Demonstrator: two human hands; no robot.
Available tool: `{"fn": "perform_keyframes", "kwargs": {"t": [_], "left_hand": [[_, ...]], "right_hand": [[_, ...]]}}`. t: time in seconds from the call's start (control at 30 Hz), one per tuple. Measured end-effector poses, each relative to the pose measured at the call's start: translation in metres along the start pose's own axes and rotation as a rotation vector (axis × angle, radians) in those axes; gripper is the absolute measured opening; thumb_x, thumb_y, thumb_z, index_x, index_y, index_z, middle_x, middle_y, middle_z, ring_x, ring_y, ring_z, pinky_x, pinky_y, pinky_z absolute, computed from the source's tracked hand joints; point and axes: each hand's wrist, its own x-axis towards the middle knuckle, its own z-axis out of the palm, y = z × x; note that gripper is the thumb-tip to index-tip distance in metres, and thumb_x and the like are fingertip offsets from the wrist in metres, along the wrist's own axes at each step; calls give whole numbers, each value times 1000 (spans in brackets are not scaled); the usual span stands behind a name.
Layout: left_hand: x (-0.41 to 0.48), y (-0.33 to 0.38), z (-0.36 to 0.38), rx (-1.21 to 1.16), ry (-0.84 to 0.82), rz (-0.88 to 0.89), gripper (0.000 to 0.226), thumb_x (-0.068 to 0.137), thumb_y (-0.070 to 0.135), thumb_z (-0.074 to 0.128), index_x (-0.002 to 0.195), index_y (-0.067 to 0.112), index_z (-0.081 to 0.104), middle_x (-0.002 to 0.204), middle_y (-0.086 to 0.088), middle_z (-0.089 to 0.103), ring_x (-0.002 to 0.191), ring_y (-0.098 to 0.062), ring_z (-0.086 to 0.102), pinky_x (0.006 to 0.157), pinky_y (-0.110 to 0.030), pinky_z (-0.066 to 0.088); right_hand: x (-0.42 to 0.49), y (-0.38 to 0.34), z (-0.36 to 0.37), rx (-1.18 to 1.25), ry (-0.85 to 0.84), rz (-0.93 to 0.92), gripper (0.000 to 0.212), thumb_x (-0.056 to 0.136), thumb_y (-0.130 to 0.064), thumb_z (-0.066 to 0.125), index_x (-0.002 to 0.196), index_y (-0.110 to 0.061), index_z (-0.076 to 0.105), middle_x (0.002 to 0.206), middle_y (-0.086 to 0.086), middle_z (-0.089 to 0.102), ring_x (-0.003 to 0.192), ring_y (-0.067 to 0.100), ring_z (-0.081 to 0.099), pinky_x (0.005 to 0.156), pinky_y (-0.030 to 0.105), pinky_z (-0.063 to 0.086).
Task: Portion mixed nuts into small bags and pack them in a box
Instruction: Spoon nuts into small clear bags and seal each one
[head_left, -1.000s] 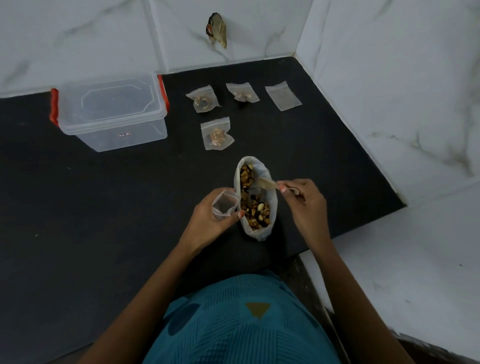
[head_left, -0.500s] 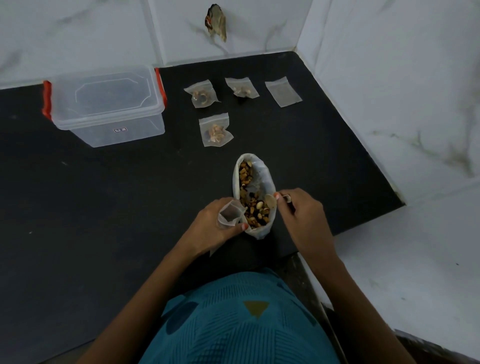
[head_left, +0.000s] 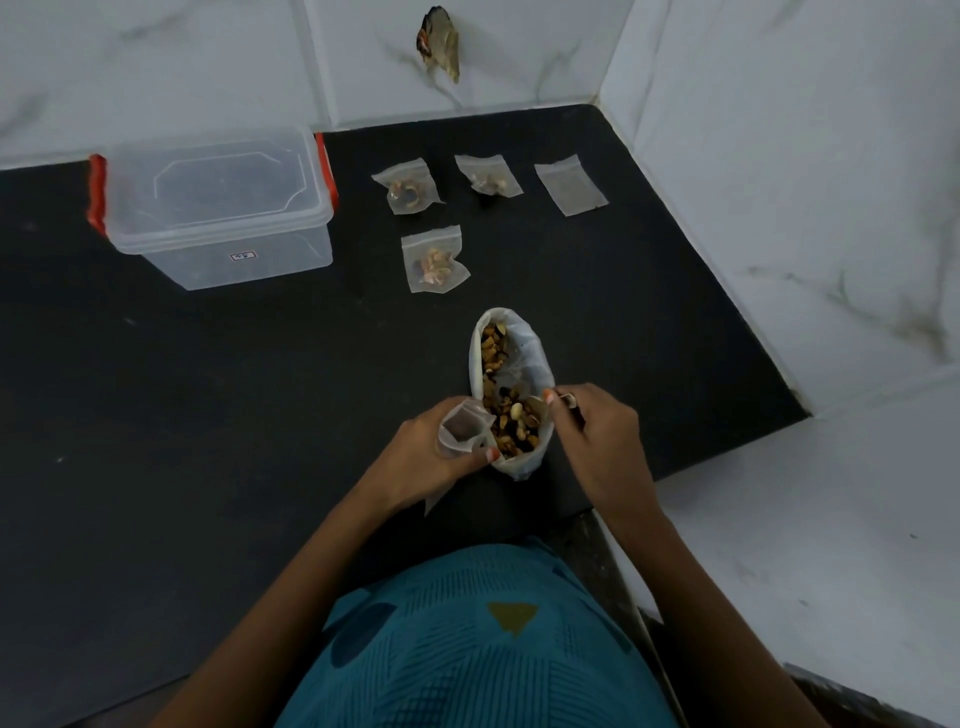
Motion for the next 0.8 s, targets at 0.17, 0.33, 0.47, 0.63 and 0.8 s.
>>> {"fn": "perform_keyframes", "kwargs": {"t": [0.17, 0.33, 0.47, 0.63, 0.8], "left_hand": [[-1, 0, -1, -23, -9, 0, 41, 78, 23, 72, 112, 35, 52, 110, 13, 62, 103, 5, 57, 87, -12, 45], [-2, -2, 0, -20, 14, 6, 41, 78, 24, 72, 112, 34, 53, 109, 15, 61, 101, 8, 56, 81, -3, 43], [-1, 0, 1, -30, -3, 3, 41, 77, 23, 72, 111, 35, 52, 107, 18, 61, 98, 14, 55, 79, 0, 41], [-1, 1, 0, -20, -18, -3, 43, 78, 23, 71, 114, 34, 50, 107, 20, 58, 100, 12, 54, 79, 0, 41], [-1, 0, 1, -10, -18, -5, 43, 77, 25, 71, 113, 36, 50, 109, 18, 58, 104, 7, 54, 81, -5, 41]], "right_hand": [[-1, -2, -2, 99, 42, 3, 11, 88, -2, 56, 92, 3, 65, 81, 0, 58, 72, -6, 53, 68, 1, 41], [-1, 9, -3, 130, 46, 110, 14, 90, -4, 53, 96, 1, 64, 84, -1, 58, 74, -8, 51, 70, 1, 41], [-3, 17, 2, 271, 118, 340, 16, 92, -12, 51, 87, -6, 64, 69, -5, 57, 59, -5, 53, 59, 7, 42], [-2, 24, 5, 537, 178, 635, 20, 94, -17, 49, 90, -10, 66, 66, -1, 55, 57, 1, 49, 58, 15, 42], [-1, 25, 2, 652, 171, 739, 20, 94, -17, 48, 91, -11, 66, 68, 0, 54, 62, 7, 48, 60, 20, 41]]}}
